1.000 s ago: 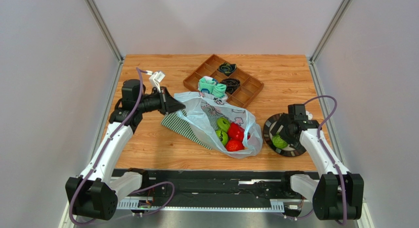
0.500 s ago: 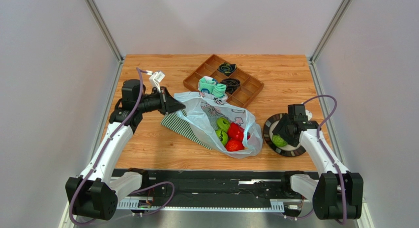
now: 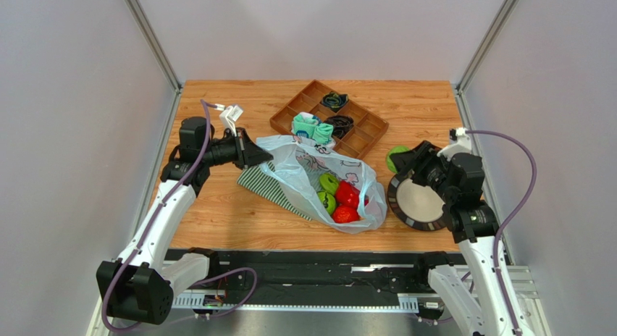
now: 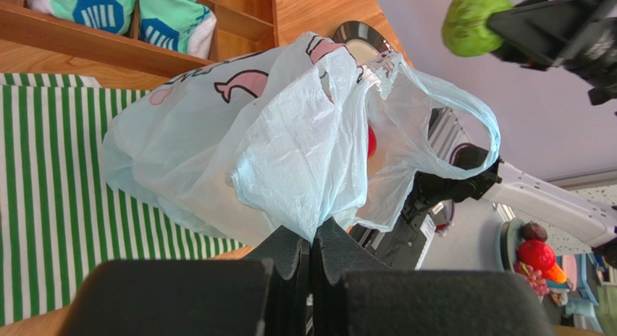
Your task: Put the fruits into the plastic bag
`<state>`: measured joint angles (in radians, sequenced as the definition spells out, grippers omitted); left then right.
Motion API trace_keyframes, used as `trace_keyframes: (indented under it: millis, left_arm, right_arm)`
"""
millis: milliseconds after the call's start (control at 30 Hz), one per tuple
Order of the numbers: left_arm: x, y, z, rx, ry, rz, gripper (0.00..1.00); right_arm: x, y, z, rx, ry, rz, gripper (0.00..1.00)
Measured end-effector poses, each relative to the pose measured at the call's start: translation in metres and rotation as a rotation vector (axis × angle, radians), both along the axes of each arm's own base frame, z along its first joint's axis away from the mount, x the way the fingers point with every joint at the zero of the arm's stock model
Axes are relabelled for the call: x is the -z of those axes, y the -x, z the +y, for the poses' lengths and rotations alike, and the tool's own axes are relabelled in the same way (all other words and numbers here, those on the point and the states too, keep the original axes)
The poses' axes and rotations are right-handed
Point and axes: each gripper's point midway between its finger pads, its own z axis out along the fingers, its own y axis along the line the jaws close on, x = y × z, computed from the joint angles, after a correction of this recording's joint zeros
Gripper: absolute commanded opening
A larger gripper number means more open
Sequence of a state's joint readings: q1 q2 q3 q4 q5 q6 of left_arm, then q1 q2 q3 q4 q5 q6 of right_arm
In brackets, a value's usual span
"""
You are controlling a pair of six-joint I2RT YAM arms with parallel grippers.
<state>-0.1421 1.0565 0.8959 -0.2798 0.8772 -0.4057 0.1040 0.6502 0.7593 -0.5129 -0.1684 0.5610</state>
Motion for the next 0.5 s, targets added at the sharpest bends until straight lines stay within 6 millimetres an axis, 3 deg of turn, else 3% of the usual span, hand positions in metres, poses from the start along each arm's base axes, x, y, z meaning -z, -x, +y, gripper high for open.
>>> trace_keyframes:
  millis: [133,267,367,433,500]
  left_arm:
    - [0.000,0.000,0.000,0.000,0.000,0.000,0.00]
    - [0.000,0.000,0.000,0.000,0.000,0.000,0.00]
    - [0.000,0.000,0.000,0.000,0.000,0.000,0.00]
    - [0.000,0.000,0.000,0.000,0.000,0.000,0.00]
    - [0.000,0.000,0.000,0.000,0.000,0.000,0.00]
  right_arm:
    - [-0.065,0.015,0.076,-0.325,-0.032,-0.196,0.28]
    - [-0.098,0.043,0.149,-0.606,-0.003,-0.269,0.27]
    - [-0.100,0.042,0.183,-0.666,0.069,-0.248,0.25]
    - [-0.083,0.031,0.199,-0.658,0.139,-0.181,0.24]
    - [-0.049,0.018,0.200,-0.613,0.236,-0.072,0.24]
